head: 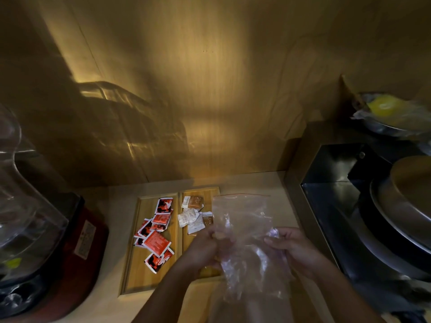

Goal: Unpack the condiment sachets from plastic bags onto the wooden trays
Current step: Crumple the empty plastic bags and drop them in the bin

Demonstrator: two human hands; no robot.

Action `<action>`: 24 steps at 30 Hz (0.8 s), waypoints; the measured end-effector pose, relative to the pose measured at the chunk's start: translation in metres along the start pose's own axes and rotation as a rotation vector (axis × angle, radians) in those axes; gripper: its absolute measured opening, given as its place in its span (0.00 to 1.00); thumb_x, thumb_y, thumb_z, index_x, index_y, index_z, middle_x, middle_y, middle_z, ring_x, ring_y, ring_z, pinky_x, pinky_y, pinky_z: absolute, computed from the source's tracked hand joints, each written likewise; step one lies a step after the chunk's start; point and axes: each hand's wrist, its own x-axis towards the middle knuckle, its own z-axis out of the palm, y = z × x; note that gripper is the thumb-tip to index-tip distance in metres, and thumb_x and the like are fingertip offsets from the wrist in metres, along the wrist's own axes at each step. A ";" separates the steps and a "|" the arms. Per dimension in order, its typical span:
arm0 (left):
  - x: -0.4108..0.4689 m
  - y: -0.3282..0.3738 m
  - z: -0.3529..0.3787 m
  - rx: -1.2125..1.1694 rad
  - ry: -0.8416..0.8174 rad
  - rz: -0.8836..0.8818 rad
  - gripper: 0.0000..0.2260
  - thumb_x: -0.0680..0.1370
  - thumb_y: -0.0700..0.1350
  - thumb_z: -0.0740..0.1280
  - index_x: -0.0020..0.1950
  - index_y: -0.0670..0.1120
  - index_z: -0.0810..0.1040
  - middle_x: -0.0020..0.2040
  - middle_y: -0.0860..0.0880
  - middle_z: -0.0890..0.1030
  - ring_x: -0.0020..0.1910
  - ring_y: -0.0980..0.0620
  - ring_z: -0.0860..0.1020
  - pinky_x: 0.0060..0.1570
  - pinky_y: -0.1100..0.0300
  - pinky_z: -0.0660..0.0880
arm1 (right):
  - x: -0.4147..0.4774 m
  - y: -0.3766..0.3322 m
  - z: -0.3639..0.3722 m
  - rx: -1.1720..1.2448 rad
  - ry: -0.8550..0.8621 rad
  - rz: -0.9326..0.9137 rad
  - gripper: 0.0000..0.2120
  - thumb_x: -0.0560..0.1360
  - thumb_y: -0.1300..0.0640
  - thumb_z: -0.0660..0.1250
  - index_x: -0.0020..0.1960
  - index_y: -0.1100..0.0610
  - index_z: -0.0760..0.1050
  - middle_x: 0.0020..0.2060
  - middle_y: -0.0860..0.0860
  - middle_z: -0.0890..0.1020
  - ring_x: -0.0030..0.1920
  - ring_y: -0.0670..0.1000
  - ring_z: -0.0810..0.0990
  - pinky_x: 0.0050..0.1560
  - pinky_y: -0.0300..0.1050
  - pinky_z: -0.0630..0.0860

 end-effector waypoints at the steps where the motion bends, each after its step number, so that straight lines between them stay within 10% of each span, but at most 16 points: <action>1: 0.000 0.000 -0.001 0.011 -0.020 0.016 0.08 0.74 0.39 0.67 0.52 0.47 0.78 0.41 0.46 0.83 0.36 0.51 0.81 0.32 0.59 0.76 | 0.000 0.000 -0.001 0.041 -0.002 0.007 0.20 0.61 0.59 0.76 0.48 0.69 0.79 0.42 0.66 0.82 0.39 0.58 0.80 0.38 0.45 0.78; 10: -0.002 -0.004 0.001 -0.017 0.015 0.354 0.27 0.72 0.23 0.57 0.27 0.49 0.82 0.31 0.52 0.83 0.31 0.57 0.78 0.31 0.67 0.72 | -0.001 0.004 -0.012 0.190 0.096 0.155 0.12 0.71 0.64 0.65 0.53 0.64 0.78 0.41 0.57 0.85 0.38 0.54 0.85 0.39 0.47 0.83; 12: -0.003 -0.003 0.005 0.010 0.025 0.383 0.29 0.68 0.20 0.55 0.23 0.49 0.80 0.31 0.53 0.82 0.33 0.58 0.77 0.34 0.65 0.72 | -0.004 0.001 -0.010 0.197 0.104 0.145 0.14 0.71 0.71 0.57 0.40 0.64 0.81 0.32 0.56 0.83 0.31 0.53 0.82 0.30 0.40 0.80; 17: -0.003 -0.012 0.013 -0.437 0.055 0.071 0.08 0.79 0.45 0.59 0.50 0.47 0.78 0.50 0.45 0.83 0.50 0.43 0.80 0.45 0.49 0.79 | -0.009 -0.015 -0.003 0.136 0.149 -0.016 0.19 0.66 0.77 0.54 0.23 0.61 0.74 0.25 0.52 0.78 0.29 0.51 0.76 0.27 0.38 0.73; 20: -0.013 -0.020 0.014 -0.548 -0.118 -0.179 0.24 0.74 0.64 0.60 0.59 0.48 0.77 0.58 0.41 0.82 0.57 0.39 0.79 0.59 0.38 0.73 | -0.004 -0.013 -0.001 0.094 0.162 -0.027 0.16 0.65 0.77 0.57 0.26 0.62 0.74 0.31 0.55 0.78 0.33 0.53 0.76 0.32 0.42 0.73; 24: -0.025 -0.032 0.016 -0.423 -0.180 -0.232 0.25 0.66 0.49 0.72 0.62 0.44 0.75 0.50 0.43 0.84 0.45 0.46 0.83 0.43 0.49 0.80 | 0.003 -0.010 0.016 0.030 0.106 -0.033 0.20 0.65 0.78 0.56 0.23 0.60 0.75 0.27 0.54 0.78 0.27 0.49 0.77 0.26 0.33 0.72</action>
